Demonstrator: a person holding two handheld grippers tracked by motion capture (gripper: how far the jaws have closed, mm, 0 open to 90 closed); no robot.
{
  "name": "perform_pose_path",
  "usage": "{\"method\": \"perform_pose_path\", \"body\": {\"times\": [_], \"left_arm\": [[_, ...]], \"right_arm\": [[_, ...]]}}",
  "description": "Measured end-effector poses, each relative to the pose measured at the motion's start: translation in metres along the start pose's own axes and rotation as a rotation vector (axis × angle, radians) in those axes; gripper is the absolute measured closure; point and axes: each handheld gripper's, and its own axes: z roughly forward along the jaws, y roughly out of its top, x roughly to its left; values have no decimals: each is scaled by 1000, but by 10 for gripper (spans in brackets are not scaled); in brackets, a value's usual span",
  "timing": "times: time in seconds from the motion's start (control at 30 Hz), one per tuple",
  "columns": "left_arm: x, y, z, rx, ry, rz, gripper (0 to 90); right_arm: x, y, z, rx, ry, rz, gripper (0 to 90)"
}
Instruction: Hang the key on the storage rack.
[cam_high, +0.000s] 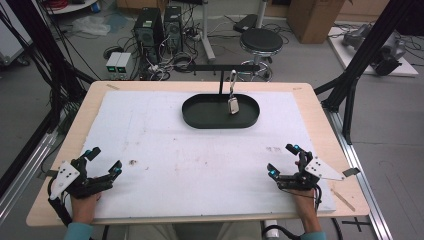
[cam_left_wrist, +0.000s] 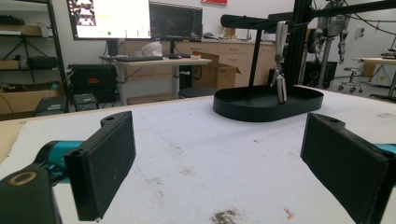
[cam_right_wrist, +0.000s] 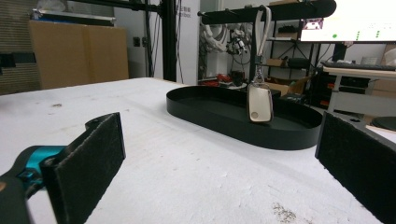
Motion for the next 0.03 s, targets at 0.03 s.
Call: {"method": "perform_pose_path", "body": {"times": [0.03], "left_arm": [[0, 0, 0, 0, -1, 1, 107]], "right_arm": [[-1, 0, 0, 0, 0, 6, 8]]}}
